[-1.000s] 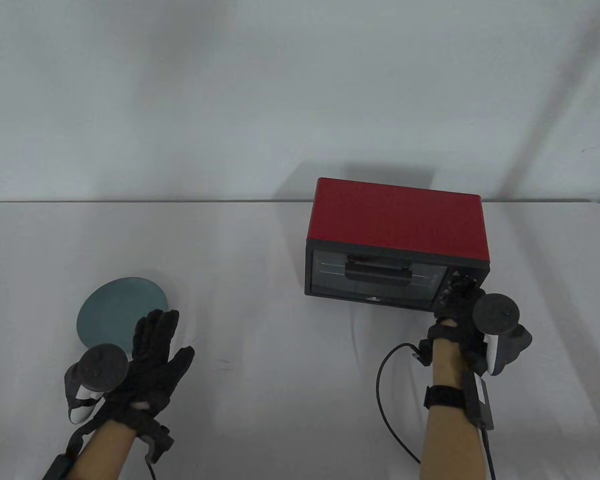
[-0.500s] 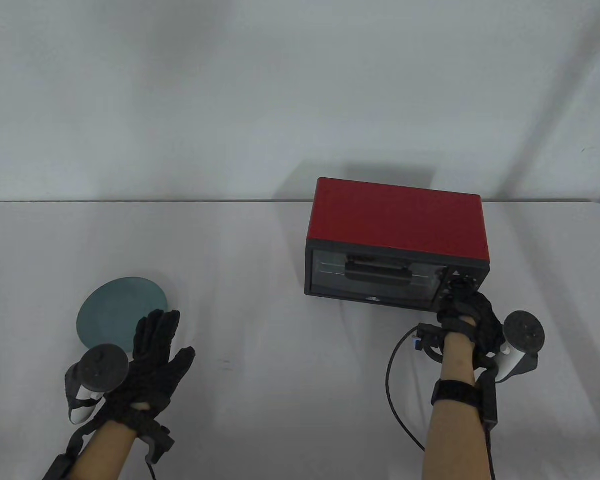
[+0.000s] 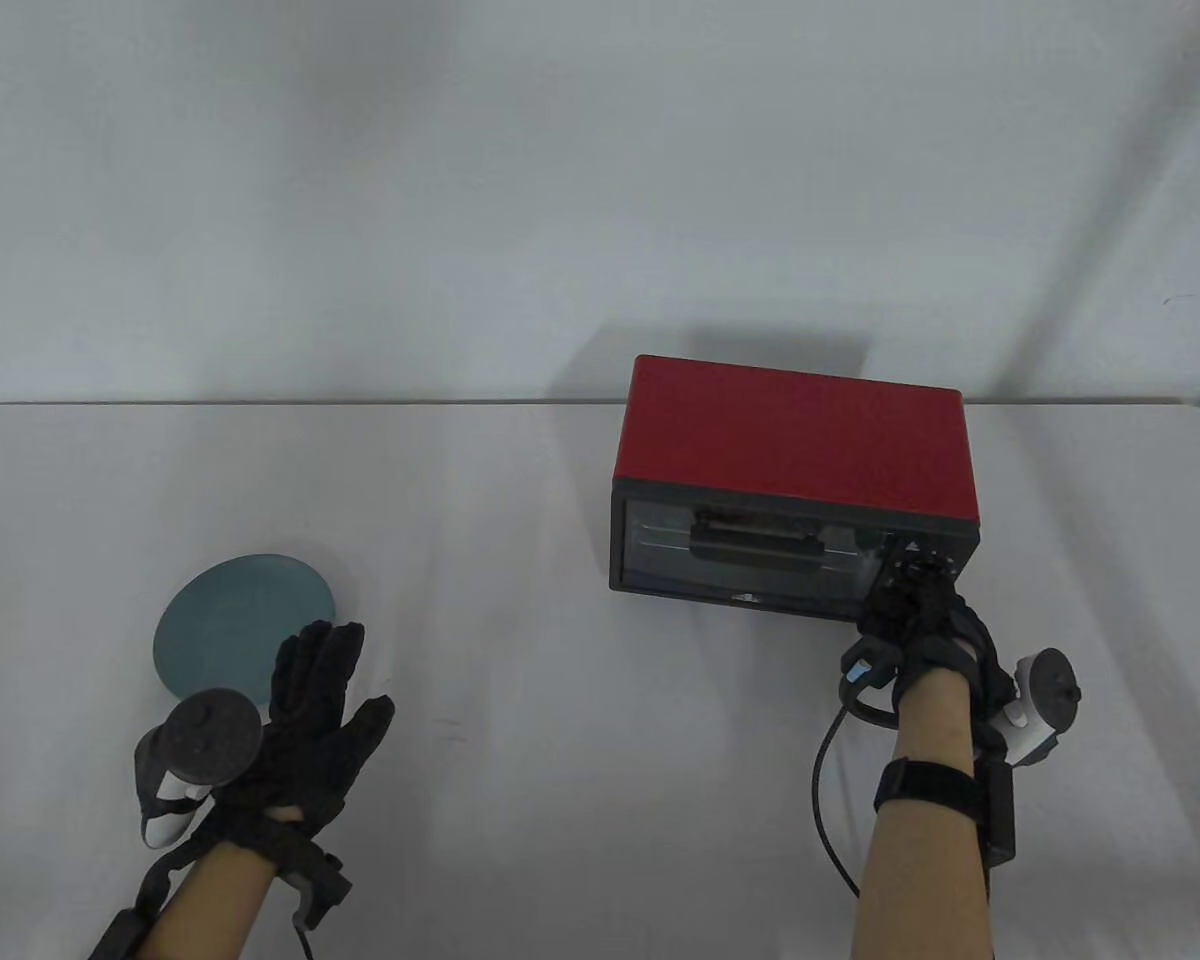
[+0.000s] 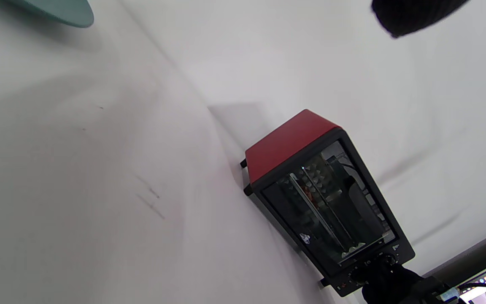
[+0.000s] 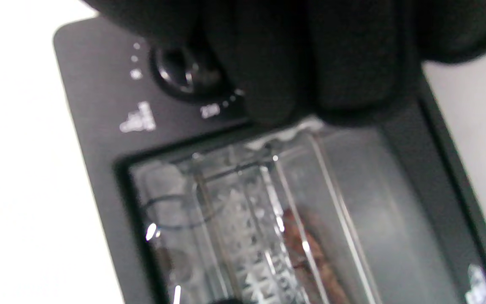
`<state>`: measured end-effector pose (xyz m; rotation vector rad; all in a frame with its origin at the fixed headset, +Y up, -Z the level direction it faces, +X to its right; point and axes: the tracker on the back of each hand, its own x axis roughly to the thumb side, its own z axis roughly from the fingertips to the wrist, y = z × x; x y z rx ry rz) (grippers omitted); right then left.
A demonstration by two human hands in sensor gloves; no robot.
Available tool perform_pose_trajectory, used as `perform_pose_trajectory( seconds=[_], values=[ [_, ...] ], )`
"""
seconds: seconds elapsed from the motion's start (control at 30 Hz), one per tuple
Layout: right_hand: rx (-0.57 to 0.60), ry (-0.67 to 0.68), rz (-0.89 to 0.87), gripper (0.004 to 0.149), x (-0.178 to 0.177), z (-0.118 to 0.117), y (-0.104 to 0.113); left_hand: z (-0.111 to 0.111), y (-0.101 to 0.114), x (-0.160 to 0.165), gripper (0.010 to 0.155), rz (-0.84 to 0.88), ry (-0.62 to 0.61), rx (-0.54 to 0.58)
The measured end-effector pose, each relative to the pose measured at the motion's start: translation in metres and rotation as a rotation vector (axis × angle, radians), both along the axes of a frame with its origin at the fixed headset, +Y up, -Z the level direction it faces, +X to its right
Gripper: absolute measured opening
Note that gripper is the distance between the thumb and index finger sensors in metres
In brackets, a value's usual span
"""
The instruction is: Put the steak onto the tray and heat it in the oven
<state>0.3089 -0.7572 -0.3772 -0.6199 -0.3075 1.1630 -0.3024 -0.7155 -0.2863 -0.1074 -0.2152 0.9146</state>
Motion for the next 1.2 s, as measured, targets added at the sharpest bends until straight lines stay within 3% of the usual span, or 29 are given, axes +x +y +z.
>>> perform_pose_trajectory(
  seconds=[0.03, 0.13, 0.23, 0.37, 0.7, 0.87, 1.2],
  values=[
    [-0.006, -0.024, 0.031, 0.041, 0.003, 0.002, 0.001, 0.000, 0.000, 0.000, 0.083, 0.000, -0.001, 0.000],
    [-0.011, -0.101, 0.318, 0.045, 0.017, 0.013, 0.016, 0.000, 0.001, 0.000, 0.083, 0.003, -0.004, 0.008],
    [-0.017, -0.050, 0.654, 0.048, 0.020, 0.016, 0.038, 0.000, 0.001, 0.000, 0.083, 0.006, -0.006, 0.009],
    [-0.081, 0.041, 1.028, 0.041, 0.004, 0.010, 0.054, 0.001, 0.001, 0.001, 0.083, 0.008, -0.012, 0.005],
    [-0.293, 0.042, 1.503, 0.028, -0.032, -0.003, 0.069, 0.001, 0.000, 0.001, 0.083, 0.014, -0.013, 0.002],
    [-0.368, 0.005, 1.641, 0.026, -0.041, -0.007, 0.072, 0.001, 0.000, 0.001, 0.083, 0.011, -0.016, -0.003],
    [-0.331, -0.010, 1.512, 0.017, -0.033, -0.007, 0.069, 0.001, 0.000, 0.002, 0.083, 0.008, -0.022, -0.003]
  ],
)
